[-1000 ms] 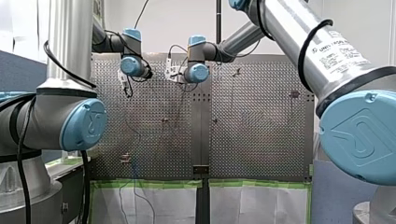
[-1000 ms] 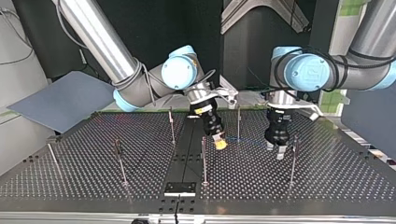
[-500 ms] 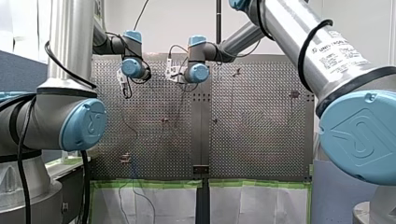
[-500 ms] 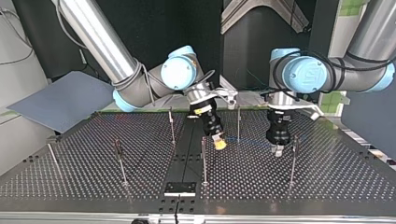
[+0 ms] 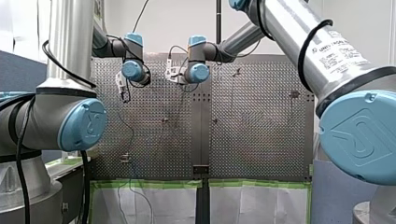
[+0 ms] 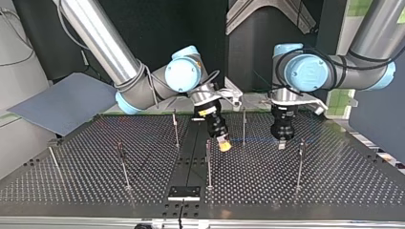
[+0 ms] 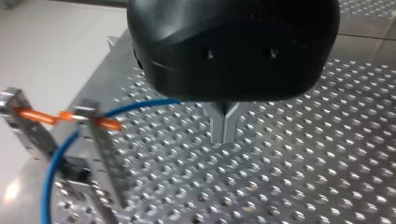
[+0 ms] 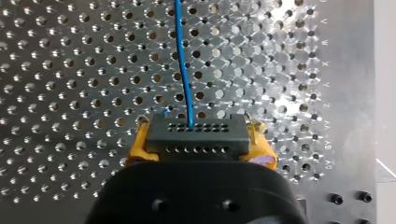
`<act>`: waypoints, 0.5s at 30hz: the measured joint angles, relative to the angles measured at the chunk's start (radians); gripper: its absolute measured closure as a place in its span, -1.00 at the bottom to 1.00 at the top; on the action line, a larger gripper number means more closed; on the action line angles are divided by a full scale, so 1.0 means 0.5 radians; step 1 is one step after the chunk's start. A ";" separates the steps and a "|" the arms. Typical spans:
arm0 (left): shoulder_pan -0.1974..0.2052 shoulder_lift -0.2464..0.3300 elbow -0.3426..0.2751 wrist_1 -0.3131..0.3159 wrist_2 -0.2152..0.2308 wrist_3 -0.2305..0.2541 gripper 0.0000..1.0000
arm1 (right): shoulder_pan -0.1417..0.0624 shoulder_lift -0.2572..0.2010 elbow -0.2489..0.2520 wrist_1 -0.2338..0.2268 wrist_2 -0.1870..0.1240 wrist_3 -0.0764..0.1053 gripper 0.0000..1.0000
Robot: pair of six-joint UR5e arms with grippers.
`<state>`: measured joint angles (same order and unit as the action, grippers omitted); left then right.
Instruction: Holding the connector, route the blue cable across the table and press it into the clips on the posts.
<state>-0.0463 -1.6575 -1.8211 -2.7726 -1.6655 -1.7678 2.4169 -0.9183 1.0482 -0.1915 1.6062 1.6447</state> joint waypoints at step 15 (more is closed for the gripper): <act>-0.046 -0.001 -0.261 0.190 -0.074 0.016 1.00 | 0.000 0.000 0.161 0.080 0.007 -0.017 1.00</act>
<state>-0.0691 -1.6577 -1.9517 -2.6778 -1.7023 -1.7597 2.4168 -0.9183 1.1286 -0.1513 1.6099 1.6363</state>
